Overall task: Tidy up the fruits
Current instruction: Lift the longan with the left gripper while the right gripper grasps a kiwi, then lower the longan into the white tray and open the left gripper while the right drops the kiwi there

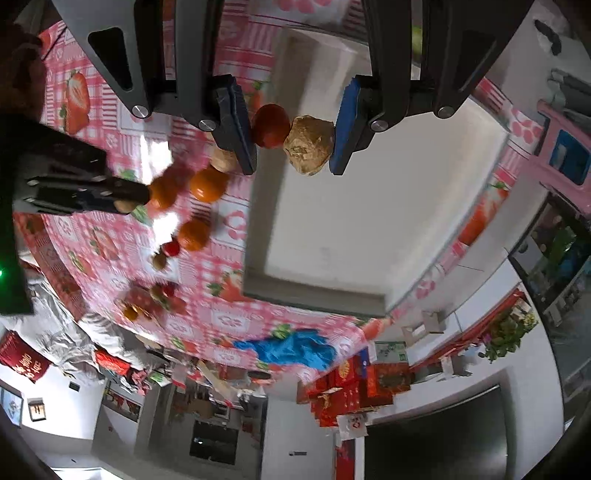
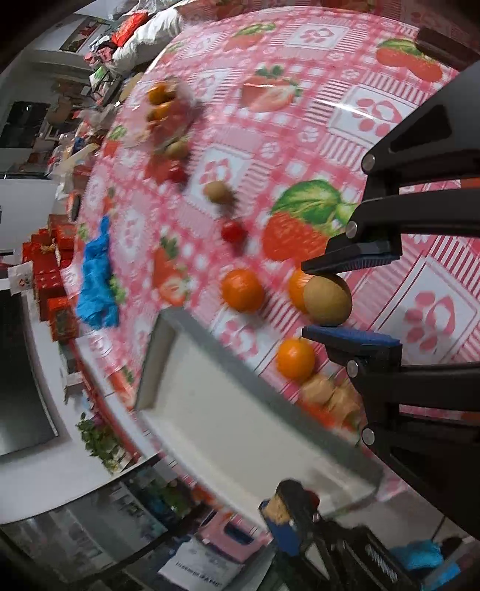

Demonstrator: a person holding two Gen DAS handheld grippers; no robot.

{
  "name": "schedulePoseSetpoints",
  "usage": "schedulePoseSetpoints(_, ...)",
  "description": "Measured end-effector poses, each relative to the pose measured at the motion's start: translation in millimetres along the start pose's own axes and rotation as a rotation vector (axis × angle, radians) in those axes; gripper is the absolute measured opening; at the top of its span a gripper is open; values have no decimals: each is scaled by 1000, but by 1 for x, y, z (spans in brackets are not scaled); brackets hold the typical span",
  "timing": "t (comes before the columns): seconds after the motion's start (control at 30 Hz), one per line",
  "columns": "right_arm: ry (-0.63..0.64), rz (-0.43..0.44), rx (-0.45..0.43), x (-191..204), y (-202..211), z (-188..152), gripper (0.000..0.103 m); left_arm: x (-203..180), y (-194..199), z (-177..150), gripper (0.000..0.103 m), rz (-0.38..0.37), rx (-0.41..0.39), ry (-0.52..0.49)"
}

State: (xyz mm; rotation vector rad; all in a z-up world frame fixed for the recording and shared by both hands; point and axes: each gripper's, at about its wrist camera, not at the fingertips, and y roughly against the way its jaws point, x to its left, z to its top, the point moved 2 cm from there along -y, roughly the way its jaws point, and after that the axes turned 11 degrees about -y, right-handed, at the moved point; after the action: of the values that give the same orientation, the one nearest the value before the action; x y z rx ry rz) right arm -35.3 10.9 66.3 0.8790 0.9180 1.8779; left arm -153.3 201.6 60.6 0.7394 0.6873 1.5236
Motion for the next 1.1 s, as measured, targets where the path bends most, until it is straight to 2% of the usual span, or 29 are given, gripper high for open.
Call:
schedulePoseSetpoints(0.23,49,80,-22,48,12,33,30,42,9,11,42,75,-23,30)
schedulePoseSetpoints(0.5,119,128,6,103,-6,40,30,74,-1,10,42,137,-13,65)
schedulePoseSetpoints(0.67,125,131,51,115,-28,32,30,75,-16,1,42,129,25,72)
schedulePoseSetpoints(1.0,108,123,136,110,-62,14,31,69,-33,-17,43,144,84,61)
schedulePoseSetpoints(1.03,112,128,143,110,-65,14,34,68,-34,-18,45,148,90,59)
schedulePoseSetpoints(1.07,114,130,145,111,-65,12,38,68,-35,-19,51,153,95,55)
schedulePoseSetpoints(1.1,116,127,143,111,-64,12,51,68,-36,-21,70,155,97,52)
